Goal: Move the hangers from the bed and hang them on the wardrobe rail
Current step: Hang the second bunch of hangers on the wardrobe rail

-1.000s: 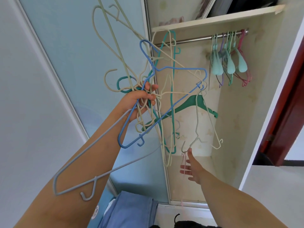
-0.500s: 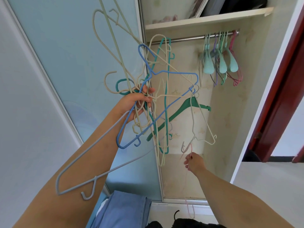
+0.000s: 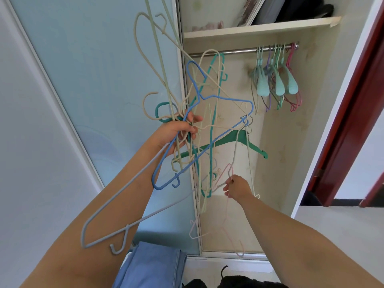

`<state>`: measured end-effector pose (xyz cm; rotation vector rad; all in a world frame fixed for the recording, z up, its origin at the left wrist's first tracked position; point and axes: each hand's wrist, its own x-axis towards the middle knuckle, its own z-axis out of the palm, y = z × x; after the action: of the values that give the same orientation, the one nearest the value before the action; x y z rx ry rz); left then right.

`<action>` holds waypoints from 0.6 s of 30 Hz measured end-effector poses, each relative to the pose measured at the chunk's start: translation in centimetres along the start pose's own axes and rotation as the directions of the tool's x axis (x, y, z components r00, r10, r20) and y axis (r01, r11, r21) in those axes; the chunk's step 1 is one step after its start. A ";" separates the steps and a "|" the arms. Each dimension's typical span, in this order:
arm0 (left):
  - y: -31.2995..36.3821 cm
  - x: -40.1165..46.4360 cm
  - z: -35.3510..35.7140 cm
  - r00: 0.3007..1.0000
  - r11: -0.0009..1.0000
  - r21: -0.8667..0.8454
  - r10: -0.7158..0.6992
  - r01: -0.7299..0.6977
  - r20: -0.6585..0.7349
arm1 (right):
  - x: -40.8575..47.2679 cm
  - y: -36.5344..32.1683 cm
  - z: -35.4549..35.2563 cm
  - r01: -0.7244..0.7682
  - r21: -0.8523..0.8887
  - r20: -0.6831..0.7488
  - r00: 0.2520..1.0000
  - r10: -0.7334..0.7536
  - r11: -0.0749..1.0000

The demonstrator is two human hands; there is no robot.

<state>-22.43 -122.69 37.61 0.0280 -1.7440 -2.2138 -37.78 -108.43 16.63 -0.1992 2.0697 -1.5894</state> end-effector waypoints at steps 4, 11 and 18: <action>0.6 -0.1 -0.3 0.999 0.999 -0.045 0.008 -0.007 0.034 | -0.1 -0.4 1.0 -0.022 0.151 0.009 1.000 0.021 0.988; 1.3 -0.5 -0.8 0.999 0.999 -0.015 0.030 -0.029 0.035 | -0.4 -0.9 2.6 0.053 0.184 0.038 0.997 -0.061 0.982; 0.7 -0.8 -1.7 1.000 0.999 0.051 0.013 -0.012 -0.023 | -1.6 -1.0 2.2 0.115 -0.064 0.287 0.954 -0.092 0.991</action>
<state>-21.12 -124.24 37.70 0.0542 -1.7834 -2.1513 -35.59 -109.96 17.67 -0.5409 1.9261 -1.4417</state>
